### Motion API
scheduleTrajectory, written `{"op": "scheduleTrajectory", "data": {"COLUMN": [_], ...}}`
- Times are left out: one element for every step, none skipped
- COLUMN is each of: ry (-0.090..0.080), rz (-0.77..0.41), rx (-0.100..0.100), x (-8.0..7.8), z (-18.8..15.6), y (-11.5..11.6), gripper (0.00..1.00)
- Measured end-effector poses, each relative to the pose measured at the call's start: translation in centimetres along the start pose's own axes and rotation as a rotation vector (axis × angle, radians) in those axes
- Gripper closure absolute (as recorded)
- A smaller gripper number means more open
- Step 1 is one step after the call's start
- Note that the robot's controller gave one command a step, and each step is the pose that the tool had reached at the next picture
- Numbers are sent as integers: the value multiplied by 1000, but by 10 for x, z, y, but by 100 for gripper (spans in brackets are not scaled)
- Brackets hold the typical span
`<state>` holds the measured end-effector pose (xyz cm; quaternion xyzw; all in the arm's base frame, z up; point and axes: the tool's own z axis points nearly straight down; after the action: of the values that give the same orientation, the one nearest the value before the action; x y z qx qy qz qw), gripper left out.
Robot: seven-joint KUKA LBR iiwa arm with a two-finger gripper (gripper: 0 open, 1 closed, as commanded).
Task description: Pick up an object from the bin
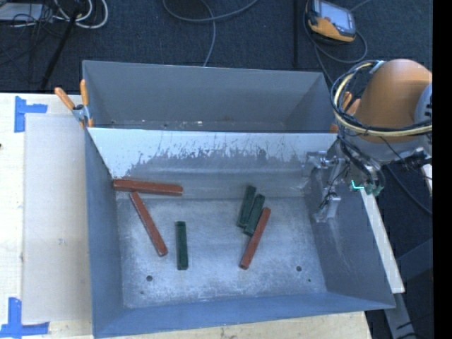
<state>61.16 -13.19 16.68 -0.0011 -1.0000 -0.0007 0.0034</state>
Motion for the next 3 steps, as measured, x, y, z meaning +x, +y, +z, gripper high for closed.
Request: {"op": "scheduleTrajectory", "data": {"ry": [-3,-7,-11], "rz": [-103,-459,-459], "rx": [-3,1,3], "x": [29,-5,-7], "z": [17,95,90], "y": [76,110,109], "gripper": [0,0,100]}}
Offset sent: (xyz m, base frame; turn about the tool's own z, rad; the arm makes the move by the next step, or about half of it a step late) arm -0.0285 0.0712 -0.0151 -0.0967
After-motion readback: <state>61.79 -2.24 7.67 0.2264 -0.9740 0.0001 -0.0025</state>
